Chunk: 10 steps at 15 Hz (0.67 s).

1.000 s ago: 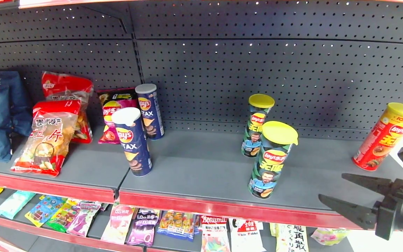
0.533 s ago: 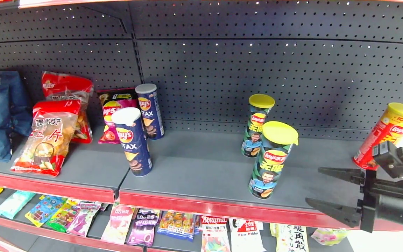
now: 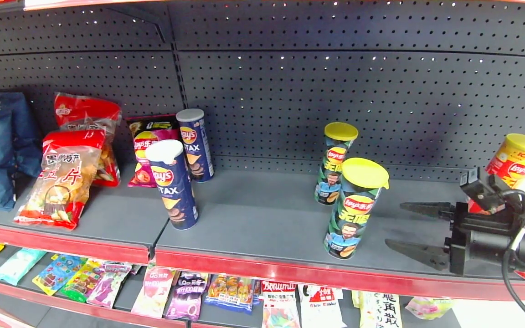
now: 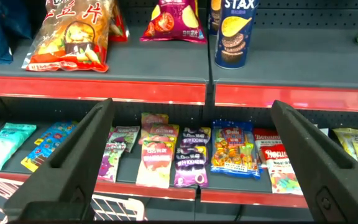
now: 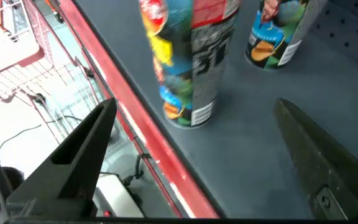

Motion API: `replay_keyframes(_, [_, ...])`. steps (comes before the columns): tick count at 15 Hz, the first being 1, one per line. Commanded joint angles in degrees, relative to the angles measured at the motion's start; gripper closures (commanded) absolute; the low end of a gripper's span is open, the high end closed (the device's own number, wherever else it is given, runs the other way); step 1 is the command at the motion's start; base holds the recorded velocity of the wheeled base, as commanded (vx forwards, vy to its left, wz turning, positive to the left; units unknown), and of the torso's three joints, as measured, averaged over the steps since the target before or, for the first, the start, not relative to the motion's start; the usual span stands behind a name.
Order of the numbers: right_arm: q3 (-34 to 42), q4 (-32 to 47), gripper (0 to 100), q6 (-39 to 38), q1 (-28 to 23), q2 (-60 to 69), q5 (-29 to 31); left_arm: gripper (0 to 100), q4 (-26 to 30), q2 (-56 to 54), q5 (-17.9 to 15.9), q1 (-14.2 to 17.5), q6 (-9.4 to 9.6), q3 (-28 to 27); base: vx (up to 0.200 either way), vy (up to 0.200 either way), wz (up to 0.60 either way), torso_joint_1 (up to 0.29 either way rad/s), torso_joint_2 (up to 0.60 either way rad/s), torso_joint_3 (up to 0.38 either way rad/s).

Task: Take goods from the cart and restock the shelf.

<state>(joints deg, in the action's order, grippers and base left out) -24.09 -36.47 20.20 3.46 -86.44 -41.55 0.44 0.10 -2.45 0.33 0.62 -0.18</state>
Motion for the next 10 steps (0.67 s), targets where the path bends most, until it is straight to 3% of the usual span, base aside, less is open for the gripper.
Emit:
replay_keyframes(1, [-1.05, 0.00, 0, 0.02, 0.05, -1.89, -0.03, 0, 0.00, 0.08, -0.01, 0.02, -0.01, 0.01, 0.000, 0.000, 0.00, 0.000, 0.00, 0.000])
replay_keyframes(10, [-4.83, -0.53, 0, 0.10, 2.16, -4.96, -1.70, 0, 0.00, 0.08, -0.01, 0.02, -0.01, 0.01, 0.000, 0.000, 0.00, 0.000, 0.00, 0.000])
